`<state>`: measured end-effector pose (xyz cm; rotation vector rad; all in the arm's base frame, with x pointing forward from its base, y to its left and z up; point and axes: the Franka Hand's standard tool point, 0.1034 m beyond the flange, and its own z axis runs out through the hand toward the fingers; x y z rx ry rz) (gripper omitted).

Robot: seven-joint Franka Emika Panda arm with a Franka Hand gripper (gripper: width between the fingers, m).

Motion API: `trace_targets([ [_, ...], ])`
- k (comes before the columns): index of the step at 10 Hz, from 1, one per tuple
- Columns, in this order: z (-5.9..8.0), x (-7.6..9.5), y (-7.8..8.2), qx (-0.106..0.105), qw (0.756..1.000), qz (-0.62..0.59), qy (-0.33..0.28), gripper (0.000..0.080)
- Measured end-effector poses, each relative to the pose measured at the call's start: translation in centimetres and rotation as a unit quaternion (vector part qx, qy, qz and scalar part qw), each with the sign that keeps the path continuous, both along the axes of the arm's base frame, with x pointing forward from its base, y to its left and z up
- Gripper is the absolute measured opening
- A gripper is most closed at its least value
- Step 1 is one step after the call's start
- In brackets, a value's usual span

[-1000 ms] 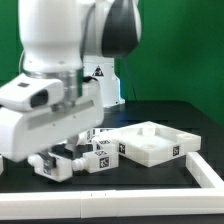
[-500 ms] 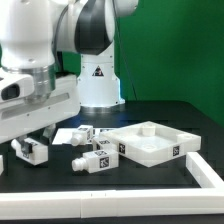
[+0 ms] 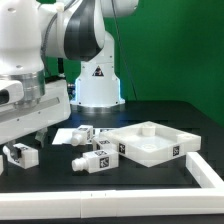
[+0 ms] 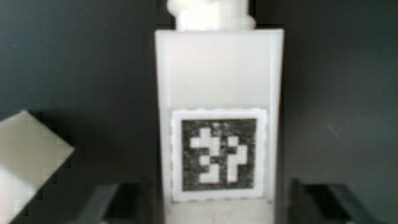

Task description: Assemble one leg

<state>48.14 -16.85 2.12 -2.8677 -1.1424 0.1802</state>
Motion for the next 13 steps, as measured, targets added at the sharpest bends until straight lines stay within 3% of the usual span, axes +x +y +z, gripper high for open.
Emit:
trace_targets([
  [1,0.1,0.2,0.4,-0.001,1.000,-0.003,-0.001,0.0472],
  [2,0.9,1.1,2.5,-0.002,1.000,0.012,-0.012,0.0604],
  [3,2.0,2.1,4.7,-0.007,0.998,0.059,-0.037,0.0639],
  [5,2.7,4.2,7.5,-0.002,0.991,0.122,-0.058,0.0648],
  [6,2.6,4.7,8.3,-0.002,0.991,0.121,-0.060,0.0648],
  [9,2.5,4.6,8.1,-0.003,0.990,0.127,-0.062,0.0649],
  [10,2.3,5.0,9.0,-0.006,0.984,0.159,-0.074,0.0649],
  [13,1.6,5.5,11.8,-0.015,0.935,0.336,-0.111,0.0649],
])
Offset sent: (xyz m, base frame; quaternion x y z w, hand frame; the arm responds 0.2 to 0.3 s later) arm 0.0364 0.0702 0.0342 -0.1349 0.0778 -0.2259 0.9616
